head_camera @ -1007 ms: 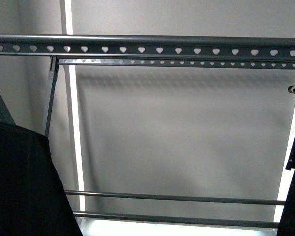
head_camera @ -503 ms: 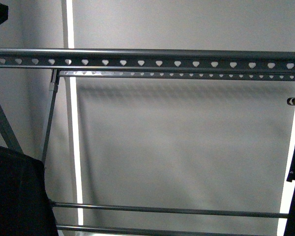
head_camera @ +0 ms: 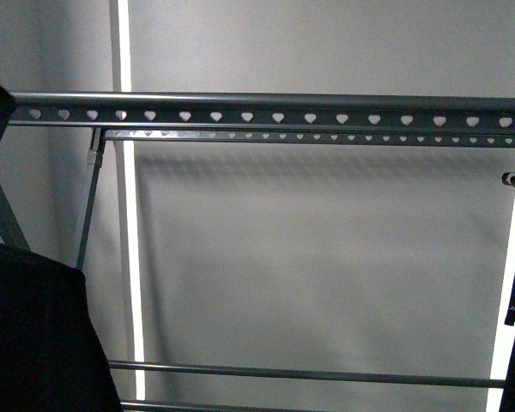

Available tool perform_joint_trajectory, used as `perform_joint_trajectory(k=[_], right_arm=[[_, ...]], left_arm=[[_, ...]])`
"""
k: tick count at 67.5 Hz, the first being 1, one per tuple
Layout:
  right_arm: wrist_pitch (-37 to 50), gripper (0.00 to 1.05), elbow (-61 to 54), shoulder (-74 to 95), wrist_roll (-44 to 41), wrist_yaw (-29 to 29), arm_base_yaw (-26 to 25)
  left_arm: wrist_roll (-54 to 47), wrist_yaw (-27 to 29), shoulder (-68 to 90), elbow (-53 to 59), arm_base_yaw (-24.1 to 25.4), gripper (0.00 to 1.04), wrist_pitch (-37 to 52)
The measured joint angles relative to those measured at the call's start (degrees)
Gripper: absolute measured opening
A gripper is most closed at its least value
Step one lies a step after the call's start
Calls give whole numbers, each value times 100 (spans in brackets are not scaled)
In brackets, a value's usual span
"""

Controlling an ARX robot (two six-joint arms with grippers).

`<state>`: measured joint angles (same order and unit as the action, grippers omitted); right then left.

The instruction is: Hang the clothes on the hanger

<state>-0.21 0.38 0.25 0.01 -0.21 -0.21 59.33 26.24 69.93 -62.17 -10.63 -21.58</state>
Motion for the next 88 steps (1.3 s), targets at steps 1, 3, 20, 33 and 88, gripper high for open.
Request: perform_joint_trajectory(k=[1,3,20,33,88], right_arm=[[0,97,0,0,0,2,0],[0,97,0,0,0,2,0],[0,97,0,0,-2,2,0],[0,97,0,0,0,4,0],[0,97,0,0,0,2,0]], left_arm=[[190,131,63,-92,-68,98,-76],[404,374,197,-269,-164,98,-236],[887,1060,1139,-1045,-160,98,-466],[756,1073,1751,-1637,-33,98,-251],[280,1213,2406,-2105,7,98,273]])
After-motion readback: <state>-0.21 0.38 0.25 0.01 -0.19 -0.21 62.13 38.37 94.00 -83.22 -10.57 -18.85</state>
